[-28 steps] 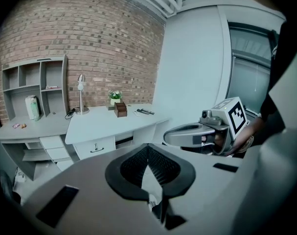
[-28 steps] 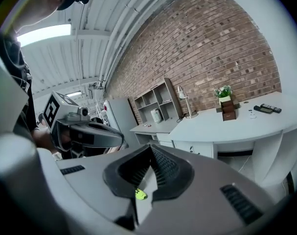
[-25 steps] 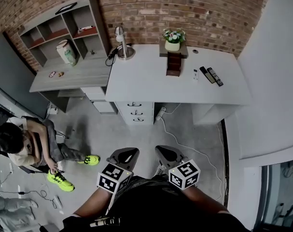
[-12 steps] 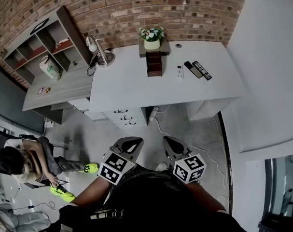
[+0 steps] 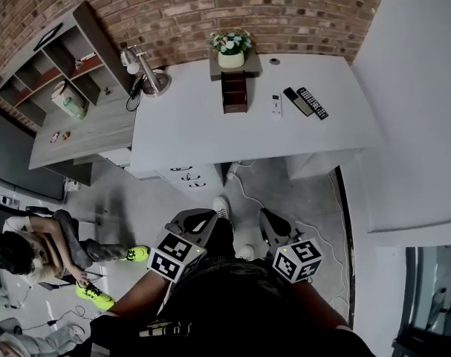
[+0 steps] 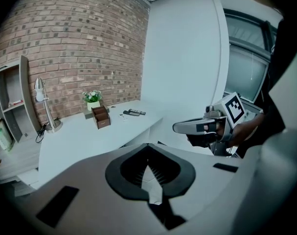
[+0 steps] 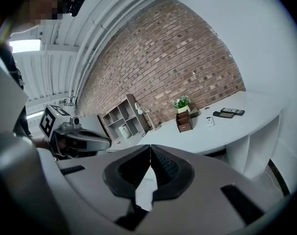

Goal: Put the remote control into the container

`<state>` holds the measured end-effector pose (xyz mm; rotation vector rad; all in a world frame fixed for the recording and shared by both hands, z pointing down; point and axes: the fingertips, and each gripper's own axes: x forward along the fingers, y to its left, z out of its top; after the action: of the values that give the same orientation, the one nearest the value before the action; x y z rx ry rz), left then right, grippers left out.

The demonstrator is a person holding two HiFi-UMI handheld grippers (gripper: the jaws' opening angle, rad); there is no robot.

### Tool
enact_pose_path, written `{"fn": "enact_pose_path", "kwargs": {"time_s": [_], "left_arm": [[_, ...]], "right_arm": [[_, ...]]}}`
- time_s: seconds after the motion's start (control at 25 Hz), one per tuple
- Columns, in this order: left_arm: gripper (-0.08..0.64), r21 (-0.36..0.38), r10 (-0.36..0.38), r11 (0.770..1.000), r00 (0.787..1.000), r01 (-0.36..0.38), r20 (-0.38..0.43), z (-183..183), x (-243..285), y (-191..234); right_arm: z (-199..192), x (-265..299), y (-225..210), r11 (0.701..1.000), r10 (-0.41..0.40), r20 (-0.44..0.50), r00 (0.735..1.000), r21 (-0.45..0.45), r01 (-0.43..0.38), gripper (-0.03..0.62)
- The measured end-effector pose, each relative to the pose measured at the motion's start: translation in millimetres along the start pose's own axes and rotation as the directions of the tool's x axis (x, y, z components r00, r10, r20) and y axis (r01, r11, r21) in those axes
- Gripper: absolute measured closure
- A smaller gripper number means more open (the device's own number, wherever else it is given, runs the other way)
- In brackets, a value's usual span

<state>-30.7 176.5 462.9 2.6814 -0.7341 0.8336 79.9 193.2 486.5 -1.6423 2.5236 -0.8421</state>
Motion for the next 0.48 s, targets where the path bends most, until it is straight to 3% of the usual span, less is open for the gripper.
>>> {"fn": "enact_pose_path", "kwargs": {"time_s": [0.16, 0.48], "left_arm": [[0.566, -0.008, -0.020, 1.000, 1.000, 0.020, -0.005, 4.2, 22.3, 17.4], [0.566, 0.023, -0.104, 0.994, 0.994, 0.103, 0.045, 58.9, 80.0, 50.3]], "right_arm": [[8.4, 3.5, -21.8, 0.999, -0.048, 0.003, 0.999, -0.005, 0.048, 0.583], [44.9, 26.4, -85.9, 0.982, -0.187, 0.008, 0.982, 0.022, 0.187, 0.583]]}}
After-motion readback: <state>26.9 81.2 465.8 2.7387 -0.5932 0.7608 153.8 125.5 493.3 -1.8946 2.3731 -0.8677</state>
